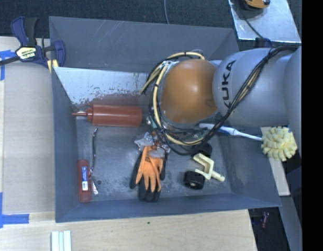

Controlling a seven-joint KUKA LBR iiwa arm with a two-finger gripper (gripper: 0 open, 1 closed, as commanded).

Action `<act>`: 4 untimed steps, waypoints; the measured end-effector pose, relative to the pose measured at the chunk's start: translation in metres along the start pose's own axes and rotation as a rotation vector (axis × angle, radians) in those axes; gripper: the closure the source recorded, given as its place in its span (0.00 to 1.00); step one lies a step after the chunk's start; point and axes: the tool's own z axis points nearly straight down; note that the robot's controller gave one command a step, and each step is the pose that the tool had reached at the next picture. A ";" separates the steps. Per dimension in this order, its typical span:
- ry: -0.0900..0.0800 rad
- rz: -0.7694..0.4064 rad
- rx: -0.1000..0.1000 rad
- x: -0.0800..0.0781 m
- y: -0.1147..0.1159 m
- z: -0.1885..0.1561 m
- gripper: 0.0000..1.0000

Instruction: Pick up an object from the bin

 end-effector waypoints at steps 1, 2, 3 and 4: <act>0.000 0.002 -0.001 0.000 0.000 -0.016 1.00; -0.002 0.003 0.001 0.000 0.000 -0.034 1.00; -0.005 0.005 0.004 -0.001 -0.001 -0.049 1.00; -0.004 0.007 0.002 -0.001 -0.001 -0.085 1.00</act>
Offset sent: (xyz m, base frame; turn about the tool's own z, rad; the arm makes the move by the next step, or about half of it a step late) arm -0.0010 -0.0004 0.0521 0.0010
